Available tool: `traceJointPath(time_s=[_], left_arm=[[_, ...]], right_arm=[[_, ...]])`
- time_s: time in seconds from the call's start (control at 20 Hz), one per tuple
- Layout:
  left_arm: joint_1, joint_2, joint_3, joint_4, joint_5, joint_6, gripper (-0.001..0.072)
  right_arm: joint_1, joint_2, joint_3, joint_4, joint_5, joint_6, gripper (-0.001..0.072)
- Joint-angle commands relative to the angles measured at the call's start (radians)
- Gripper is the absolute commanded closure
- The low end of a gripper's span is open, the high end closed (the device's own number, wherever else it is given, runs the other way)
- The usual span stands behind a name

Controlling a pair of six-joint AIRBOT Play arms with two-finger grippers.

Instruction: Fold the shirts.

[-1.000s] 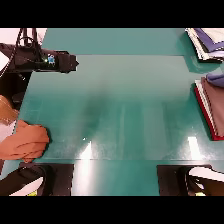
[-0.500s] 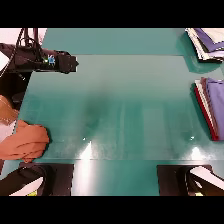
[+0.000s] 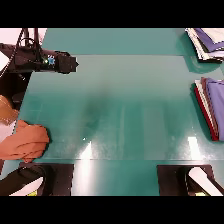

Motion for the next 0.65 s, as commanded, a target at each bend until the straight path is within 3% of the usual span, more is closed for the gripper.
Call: traceJointPath(time_s=[0.0,0.05,0.1,0.3,0.6], left_arm=[[0.0,0.0,0.0,-0.002,0.013,-0.001,0.0681],[0.0,0.0,0.0,-0.003,0.018,-0.001,0.0681],[0.0,0.0,0.0,-0.003,0.023,-0.001,0.0681],[0.0,0.0,0.0,-0.004,0.05,-0.001,0.0681],[0.0,0.0,0.0,-0.004,0.051,-0.001,0.0681]], right_arm=[[0.286,0.015,-0.002,0.055,-0.01,0.001,0.002],[0.369,0.015,-0.002,0.054,-0.02,0.0,0.0032],[0.439,0.015,-0.002,0.054,-0.036,0.0,0.0122],[0.653,0.015,-0.002,0.054,-0.074,-0.01,0.07],[0.712,0.015,-0.002,0.054,-0.075,-0.026,0.0696]])
